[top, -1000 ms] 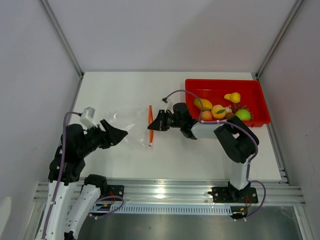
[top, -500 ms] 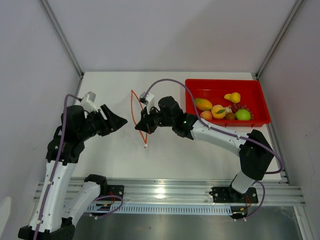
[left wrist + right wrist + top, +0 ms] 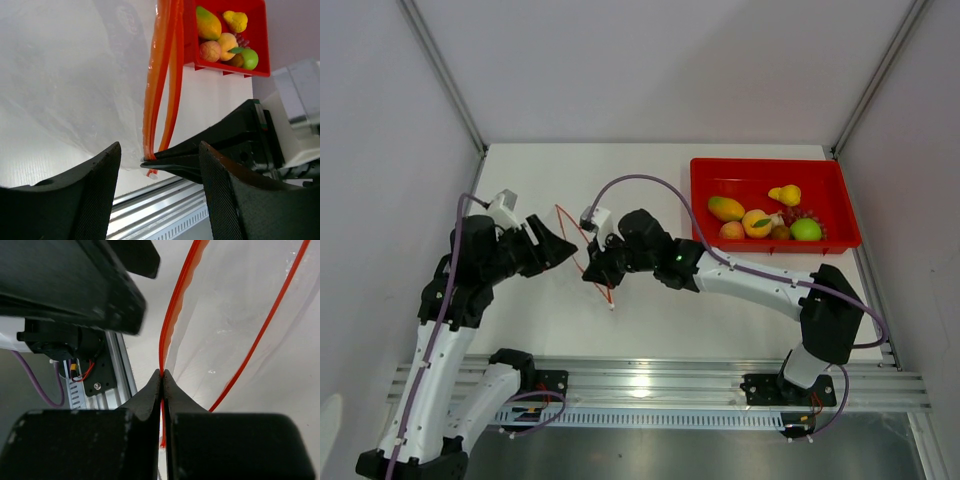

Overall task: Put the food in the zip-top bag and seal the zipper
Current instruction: Pick up the zipper food storage bag at the center of the board.

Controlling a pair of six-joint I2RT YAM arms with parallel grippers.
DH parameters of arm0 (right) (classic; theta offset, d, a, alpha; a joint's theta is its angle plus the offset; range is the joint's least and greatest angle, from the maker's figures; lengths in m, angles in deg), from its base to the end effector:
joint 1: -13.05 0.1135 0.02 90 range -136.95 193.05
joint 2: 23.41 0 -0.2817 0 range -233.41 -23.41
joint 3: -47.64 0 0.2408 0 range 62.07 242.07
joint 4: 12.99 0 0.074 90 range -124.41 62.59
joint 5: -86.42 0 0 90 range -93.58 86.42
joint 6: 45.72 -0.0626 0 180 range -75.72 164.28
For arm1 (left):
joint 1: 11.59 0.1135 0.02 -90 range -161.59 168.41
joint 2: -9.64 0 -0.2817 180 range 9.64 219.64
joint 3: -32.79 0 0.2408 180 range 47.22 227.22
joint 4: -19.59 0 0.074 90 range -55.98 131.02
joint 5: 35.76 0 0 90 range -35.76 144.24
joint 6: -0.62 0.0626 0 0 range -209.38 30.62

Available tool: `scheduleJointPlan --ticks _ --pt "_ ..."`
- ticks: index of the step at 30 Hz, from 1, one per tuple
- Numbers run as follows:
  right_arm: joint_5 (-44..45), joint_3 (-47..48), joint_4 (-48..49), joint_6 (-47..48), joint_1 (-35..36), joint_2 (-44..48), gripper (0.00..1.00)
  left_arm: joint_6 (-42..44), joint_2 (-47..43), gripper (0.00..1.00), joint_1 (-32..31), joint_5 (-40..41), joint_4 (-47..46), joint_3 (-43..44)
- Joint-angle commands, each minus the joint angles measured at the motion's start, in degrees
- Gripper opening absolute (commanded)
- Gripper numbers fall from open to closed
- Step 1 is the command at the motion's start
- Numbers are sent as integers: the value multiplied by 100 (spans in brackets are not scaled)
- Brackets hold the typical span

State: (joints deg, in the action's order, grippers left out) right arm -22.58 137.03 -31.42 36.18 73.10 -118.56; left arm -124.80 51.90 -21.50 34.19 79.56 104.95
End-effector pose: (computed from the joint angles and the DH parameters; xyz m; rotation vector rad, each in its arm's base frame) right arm 0.1852 0.3623 0.3153 -1.1394 1.8124 1.0666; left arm 0.1295 -0.0444 0.3564 -0.2625 2.1577 -0.8332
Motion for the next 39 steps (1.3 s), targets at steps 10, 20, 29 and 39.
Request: scheduleJointPlan --ticks 10,20,29,39 --pt "-7 177 322 -306 182 383 0 105 353 64 -423 713 -283 -403" --pt "-42 90 155 -815 209 480 2 114 625 4 -608 784 -441 -421" --pt "459 1 -1154 -1010 7 954 63 369 1152 1 -890 897 95 466" --pt "1871 45 -2155 -1642 -2029 2071 89 914 2347 1 -942 828 34 1064"
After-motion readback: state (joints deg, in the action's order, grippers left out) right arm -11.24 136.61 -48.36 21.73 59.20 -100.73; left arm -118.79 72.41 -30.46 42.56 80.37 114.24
